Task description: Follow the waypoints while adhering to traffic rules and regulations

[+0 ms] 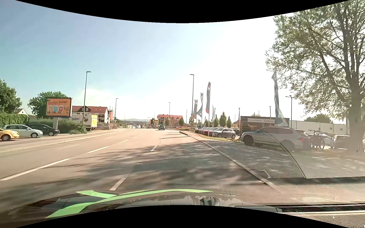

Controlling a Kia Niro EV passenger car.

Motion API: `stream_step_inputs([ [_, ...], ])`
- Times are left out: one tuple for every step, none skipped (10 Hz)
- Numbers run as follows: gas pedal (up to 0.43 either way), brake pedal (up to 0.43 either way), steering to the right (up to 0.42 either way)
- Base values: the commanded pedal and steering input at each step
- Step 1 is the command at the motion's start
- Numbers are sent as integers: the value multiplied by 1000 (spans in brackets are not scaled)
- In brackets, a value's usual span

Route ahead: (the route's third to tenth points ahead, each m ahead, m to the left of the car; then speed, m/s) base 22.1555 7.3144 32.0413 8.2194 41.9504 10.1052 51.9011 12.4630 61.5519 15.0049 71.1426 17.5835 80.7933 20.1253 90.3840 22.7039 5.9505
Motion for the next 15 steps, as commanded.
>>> stream_step_inputs([
  [209,0,-20],
  [197,0,-21],
  [209,0,-21],
  [209,0,-21],
  [209,0,-21],
  [209,0,-22],
  [209,0,-23],
  [209,0,-26],
  [209,0,-29],
  [209,0,-31],
  [197,0,-33],
  [87,0,-35],
  [0,0,-36],
  [0,0,-38],
  [0,0,-38],
])
